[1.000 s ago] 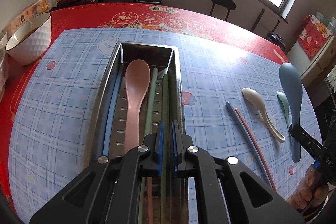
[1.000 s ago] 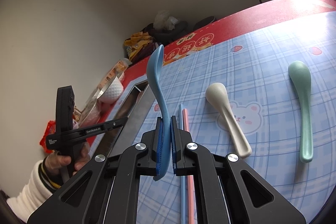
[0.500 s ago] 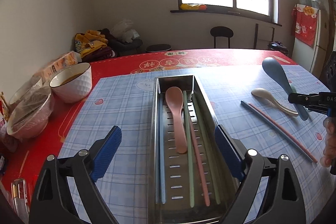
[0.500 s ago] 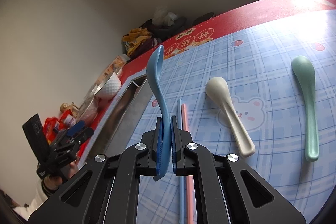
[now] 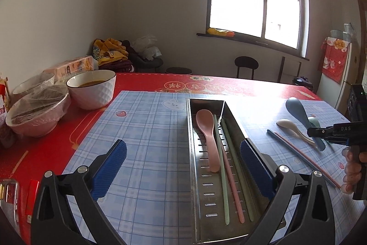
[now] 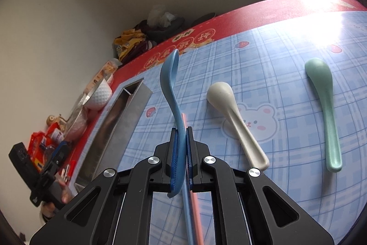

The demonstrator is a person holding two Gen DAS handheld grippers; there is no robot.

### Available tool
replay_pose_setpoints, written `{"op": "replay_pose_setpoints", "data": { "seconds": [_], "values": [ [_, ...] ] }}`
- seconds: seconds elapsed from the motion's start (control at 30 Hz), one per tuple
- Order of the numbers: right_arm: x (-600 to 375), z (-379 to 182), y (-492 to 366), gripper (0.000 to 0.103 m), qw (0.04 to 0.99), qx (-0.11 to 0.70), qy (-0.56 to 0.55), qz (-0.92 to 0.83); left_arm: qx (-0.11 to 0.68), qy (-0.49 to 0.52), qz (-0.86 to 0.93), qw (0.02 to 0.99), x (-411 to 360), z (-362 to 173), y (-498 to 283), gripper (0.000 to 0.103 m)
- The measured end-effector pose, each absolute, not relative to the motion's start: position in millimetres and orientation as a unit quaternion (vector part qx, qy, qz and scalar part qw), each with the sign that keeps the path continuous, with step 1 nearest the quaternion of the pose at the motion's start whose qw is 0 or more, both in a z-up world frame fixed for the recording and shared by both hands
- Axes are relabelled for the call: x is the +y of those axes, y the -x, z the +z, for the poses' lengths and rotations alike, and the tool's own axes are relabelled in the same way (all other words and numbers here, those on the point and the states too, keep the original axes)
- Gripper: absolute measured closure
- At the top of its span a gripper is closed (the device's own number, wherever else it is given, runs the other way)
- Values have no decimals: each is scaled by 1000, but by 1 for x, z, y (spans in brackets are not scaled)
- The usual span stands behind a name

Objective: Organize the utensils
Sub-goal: 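Carry the blue spoon into the steel tray and open the right tool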

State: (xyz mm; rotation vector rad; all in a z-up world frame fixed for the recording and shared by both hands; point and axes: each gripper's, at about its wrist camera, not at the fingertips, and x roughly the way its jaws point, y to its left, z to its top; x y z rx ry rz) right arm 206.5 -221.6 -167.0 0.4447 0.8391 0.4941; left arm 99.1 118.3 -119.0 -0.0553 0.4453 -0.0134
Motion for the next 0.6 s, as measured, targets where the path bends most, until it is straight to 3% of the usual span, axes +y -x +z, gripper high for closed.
{"op": "replay_pose_setpoints", "data": {
  "seconds": [0.37,0.6],
  "values": [
    [-121,-127,-218,96,845,422,-225,239,230,107,14,967,153,-118,-94,6],
    [-51,-131,-235,96,829,464,-224,216,239,122,26,963,161,-119,-95,6]
  ]
}}
